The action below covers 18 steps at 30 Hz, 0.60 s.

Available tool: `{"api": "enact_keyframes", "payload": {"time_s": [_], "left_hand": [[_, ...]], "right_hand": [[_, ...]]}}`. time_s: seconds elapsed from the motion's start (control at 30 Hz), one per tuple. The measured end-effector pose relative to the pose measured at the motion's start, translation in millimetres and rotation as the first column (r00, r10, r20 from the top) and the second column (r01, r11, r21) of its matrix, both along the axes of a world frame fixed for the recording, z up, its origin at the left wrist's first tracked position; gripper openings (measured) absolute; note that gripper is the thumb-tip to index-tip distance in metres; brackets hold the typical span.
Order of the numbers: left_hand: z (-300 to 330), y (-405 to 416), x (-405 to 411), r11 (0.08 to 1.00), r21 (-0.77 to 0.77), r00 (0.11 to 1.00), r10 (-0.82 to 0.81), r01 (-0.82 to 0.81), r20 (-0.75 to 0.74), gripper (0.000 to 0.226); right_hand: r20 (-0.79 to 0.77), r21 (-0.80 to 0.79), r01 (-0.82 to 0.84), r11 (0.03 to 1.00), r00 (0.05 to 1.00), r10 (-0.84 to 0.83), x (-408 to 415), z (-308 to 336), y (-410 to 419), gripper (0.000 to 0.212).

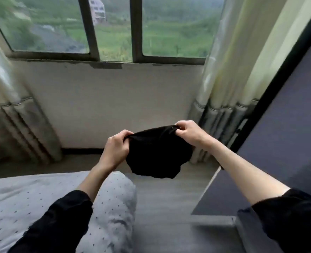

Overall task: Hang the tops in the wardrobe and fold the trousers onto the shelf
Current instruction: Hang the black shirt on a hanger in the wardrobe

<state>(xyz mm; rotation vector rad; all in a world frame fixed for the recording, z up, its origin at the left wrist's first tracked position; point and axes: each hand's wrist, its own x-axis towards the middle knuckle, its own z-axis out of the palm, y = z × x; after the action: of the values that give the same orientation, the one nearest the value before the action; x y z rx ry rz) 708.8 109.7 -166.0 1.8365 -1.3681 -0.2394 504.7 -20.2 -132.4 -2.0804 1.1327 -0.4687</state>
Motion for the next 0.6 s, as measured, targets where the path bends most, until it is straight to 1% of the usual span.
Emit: {"api": "enact_keyframes", "payload": {"time_s": [0.1, 0.23, 0.33, 0.4, 0.47, 0.5, 0.57, 0.6], "left_hand": [[-1.5, -39.4, -65.8, 0.993, -0.001, 0.991, -0.120, 0.120, -0.056, 0.026], [-4.4, -73.4, -124.8, 0.972, 0.022, 0.969, -0.232, 0.235, -0.084, 0.028], [-7.9, -102.8, -177.1, 0.933, 0.053, 0.934, -0.351, 0.355, -0.074, 0.028], [-12.2, -116.3, -205.2, 0.908, 0.080, 0.911, -0.408, 0.412, -0.058, 0.028], [-18.0, -129.3, -233.9, 0.857, 0.109, 0.864, -0.499, 0.503, -0.064, 0.028], [-23.2, -138.5, -253.2, 0.814, 0.142, 0.826, -0.558, 0.563, -0.074, 0.028], [-29.0, -142.8, -271.7, 0.759, 0.195, 0.782, -0.616, 0.621, -0.091, 0.027], [-35.0, -146.4, -282.5, 0.705, 0.223, 0.734, -0.674, 0.673, -0.083, 0.026]], "right_hand": [[-0.125, -0.025, 0.103, 0.994, 0.987, -0.106, -97.9, -4.5, -7.2, 0.014], [-0.233, -0.032, 0.267, 0.963, 0.935, -0.267, -189.6, -12.6, -5.0, 0.015], [-0.286, -0.109, 0.437, 0.893, 0.847, -0.449, -255.0, -18.2, 2.4, 0.017], [-0.314, -0.133, 0.523, 0.842, 0.783, -0.537, -282.4, -20.2, 9.0, 0.018], [-0.282, -0.134, 0.625, 0.769, 0.720, -0.635, -306.4, -22.1, 13.6, 0.019], [-0.245, -0.122, 0.684, 0.719, 0.681, -0.690, -321.9, -21.2, 19.1, 0.017], [-0.196, -0.082, 0.715, 0.694, 0.671, -0.715, -336.8, -18.1, 23.4, 0.013], [-0.192, -0.066, 0.727, 0.683, 0.663, -0.724, -344.5, -15.2, 25.9, 0.012]]}}
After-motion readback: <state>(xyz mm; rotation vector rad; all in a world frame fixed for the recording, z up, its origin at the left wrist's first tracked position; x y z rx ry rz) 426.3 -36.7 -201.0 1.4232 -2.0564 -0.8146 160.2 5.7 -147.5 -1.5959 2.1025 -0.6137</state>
